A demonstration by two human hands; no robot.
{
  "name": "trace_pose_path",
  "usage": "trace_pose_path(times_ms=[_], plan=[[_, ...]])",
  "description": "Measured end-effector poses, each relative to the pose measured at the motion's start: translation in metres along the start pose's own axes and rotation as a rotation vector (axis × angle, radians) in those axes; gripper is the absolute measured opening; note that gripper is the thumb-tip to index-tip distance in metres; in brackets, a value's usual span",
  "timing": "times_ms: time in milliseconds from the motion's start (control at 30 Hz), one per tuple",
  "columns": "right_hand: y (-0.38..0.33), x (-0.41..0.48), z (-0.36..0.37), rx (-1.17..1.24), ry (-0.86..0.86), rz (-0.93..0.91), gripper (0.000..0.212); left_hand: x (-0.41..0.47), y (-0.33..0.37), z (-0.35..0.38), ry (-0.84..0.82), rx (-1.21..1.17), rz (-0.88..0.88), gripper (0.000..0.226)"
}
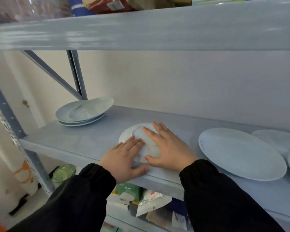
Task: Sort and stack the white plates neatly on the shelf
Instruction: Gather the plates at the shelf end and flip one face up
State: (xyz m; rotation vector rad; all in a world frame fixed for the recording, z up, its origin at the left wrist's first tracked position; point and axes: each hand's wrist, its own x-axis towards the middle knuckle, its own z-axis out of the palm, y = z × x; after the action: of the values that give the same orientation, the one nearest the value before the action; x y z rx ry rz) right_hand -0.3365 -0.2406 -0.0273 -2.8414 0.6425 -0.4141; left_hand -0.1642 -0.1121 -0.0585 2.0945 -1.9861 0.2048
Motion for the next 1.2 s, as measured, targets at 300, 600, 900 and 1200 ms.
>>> trace_pose_path(times_ms=[300, 600, 900, 1200], plan=[[-0.004, -0.002, 0.001, 0.011, -0.027, -0.059, 0.089, -0.055, -0.015, -0.012, 0.136, 0.133, -0.057, 0.083], [-0.007, -0.006, -0.003, 0.057, -0.046, -0.081, 0.087, -0.094, -0.028, -0.019, 0.233, 0.165, -0.194, 0.074], [-0.011, -0.009, -0.001, 0.065, -0.066, -0.106, 0.09, -0.111, -0.041, -0.021, 0.173, 0.127, -0.216, 0.072], [-0.061, 0.021, -0.011, 0.061, -0.09, -0.271, 0.088, -0.119, -0.044, -0.052, 0.247, 0.204, -0.195, 0.078]])
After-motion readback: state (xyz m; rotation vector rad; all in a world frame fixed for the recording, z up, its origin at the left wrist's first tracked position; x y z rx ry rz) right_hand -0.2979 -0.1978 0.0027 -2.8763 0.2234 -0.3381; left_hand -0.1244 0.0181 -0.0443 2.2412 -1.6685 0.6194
